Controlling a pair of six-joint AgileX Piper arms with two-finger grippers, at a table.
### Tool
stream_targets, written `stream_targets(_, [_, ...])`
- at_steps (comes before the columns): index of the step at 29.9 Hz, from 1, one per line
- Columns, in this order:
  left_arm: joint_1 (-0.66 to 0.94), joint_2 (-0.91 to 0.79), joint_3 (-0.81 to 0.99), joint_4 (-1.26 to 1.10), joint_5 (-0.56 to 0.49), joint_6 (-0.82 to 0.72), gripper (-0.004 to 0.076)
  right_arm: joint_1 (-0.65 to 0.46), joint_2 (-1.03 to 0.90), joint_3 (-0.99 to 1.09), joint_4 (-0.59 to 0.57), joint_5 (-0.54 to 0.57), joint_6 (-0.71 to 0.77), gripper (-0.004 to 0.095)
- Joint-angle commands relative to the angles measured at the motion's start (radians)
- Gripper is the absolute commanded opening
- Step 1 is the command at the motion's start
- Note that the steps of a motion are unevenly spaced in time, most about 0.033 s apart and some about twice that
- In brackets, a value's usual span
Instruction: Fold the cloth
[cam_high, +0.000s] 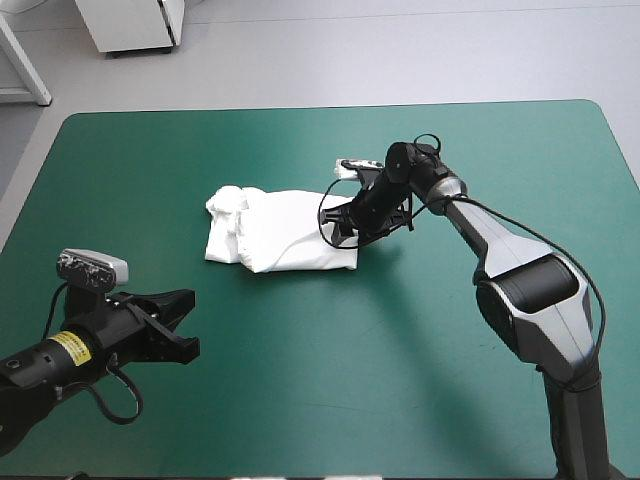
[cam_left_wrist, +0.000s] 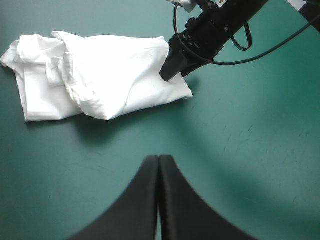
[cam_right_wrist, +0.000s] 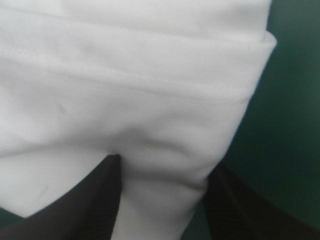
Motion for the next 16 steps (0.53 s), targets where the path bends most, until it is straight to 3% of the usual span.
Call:
stream_targets(1, [-0.001,0.003,-0.027,-0.015,-0.065,-0.003,-0.0009,0.006,-0.039,-0.024,0.030,-0.004,-0.012,0.0349])
stream_targets(6, [-0.001,0.003,-0.027,-0.015,-0.066,-0.003,-0.0009,0.027,-0.031,-0.024,0.018,0.002,-0.021,0.0014])
stream_targets(7, [-0.001,0.003,-0.027,-0.015,-0.066,-0.003,-0.0009,0.027,-0.031,-0.024,0.010,0.004,-0.018,-0.0014])
stream_targets(16, [-0.001,0.003,-0.027,-0.015,-0.066,-0.003,-0.0009,0.021,-0.046,-0.037,-0.238,0.108,0.070,-0.0019])
